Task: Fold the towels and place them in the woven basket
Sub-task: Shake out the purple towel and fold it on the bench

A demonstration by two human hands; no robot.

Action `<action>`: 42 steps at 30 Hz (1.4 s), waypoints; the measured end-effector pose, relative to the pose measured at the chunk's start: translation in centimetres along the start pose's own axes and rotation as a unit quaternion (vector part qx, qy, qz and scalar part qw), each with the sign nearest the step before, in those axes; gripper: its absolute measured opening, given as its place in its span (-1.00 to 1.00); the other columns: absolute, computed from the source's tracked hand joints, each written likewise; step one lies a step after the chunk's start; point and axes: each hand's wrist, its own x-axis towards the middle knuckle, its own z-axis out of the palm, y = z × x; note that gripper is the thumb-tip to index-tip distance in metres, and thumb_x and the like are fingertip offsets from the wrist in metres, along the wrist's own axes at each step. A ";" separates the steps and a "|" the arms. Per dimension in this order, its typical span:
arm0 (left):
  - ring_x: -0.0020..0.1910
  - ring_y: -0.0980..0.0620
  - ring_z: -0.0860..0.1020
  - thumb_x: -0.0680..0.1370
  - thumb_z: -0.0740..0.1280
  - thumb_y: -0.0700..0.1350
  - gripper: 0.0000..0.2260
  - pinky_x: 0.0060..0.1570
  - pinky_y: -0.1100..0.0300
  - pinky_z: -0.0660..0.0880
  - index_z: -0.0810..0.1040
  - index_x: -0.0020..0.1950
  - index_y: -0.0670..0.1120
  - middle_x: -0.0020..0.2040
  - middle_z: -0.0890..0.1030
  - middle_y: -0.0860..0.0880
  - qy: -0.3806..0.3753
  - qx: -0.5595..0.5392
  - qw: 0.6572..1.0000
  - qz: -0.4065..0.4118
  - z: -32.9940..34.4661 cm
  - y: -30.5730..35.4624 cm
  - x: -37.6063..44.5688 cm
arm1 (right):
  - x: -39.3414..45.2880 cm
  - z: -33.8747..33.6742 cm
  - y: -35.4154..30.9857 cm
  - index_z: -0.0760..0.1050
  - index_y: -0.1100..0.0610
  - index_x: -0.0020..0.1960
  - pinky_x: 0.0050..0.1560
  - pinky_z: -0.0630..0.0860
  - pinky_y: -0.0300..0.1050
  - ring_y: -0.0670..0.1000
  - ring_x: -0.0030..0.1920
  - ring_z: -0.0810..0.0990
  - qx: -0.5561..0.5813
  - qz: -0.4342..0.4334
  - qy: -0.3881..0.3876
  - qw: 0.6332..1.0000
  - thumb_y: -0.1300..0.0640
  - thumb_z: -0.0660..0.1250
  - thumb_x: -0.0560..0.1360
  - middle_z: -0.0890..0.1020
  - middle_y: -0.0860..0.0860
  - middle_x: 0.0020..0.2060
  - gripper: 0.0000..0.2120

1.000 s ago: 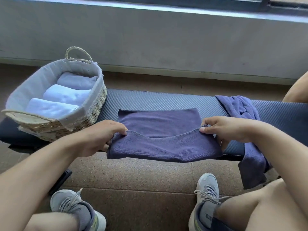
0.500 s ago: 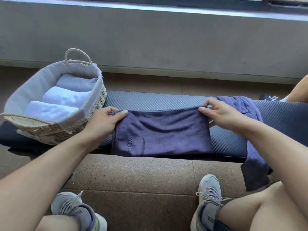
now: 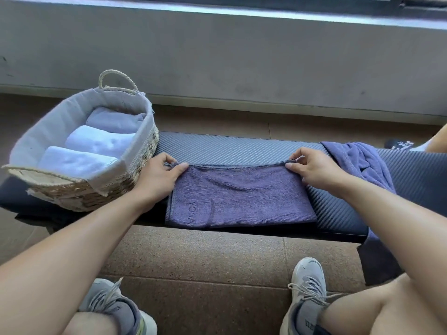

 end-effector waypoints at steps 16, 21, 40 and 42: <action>-0.29 0.11 0.52 0.60 0.41 -0.07 -0.86 -0.42 0.51 0.32 0.70 0.00 -0.12 -0.14 0.70 -0.09 0.022 -0.001 1.000 0.021 0.4 -0.3 1.0 | 0.9 0.3 -0.2 0.56 0.11 0.05 -0.34 0.50 -0.14 0.02 -0.26 0.56 -0.023 0.016 -0.018 0.999 0.06 0.36 0.61 0.68 0.09 -0.05 -0.89; -0.30 0.14 0.51 0.61 0.40 -0.06 -0.88 -0.40 0.47 0.32 0.68 -0.02 -0.09 -0.14 0.69 -0.07 0.021 -0.005 1.000 0.020 0.4 -0.2 1.1 | 1.2 0.3 0.0 0.51 0.09 0.02 -0.32 0.52 -0.06 0.04 -0.28 0.52 -0.007 0.023 -0.011 1.000 0.03 0.33 0.63 0.66 0.11 -0.03 -0.88; -0.36 0.22 0.61 0.51 0.51 -0.10 -0.91 -0.38 0.29 0.52 0.71 -0.11 -0.12 -0.28 0.72 0.04 -0.086 -0.172 0.981 0.029 -0.8 3.9 -3.6 | -3.9 2.4 -6.7 0.62 -0.05 0.11 0.10 0.55 -0.08 -0.11 0.00 0.60 -0.070 -0.254 0.045 0.964 -0.03 0.51 0.47 0.63 -0.15 0.02 -0.77; -0.26 0.15 0.66 0.51 0.50 -0.11 -0.92 -0.26 0.17 0.58 0.73 -0.08 -0.11 -0.20 0.75 -0.01 -0.125 -0.186 0.974 0.032 -0.8 4.6 -5.3 | -6.4 3.7 -8.5 0.63 -0.03 0.14 0.11 0.50 -0.23 -0.16 0.01 0.59 -0.040 -0.314 0.028 0.948 -0.04 0.51 0.46 0.64 -0.18 0.01 -0.73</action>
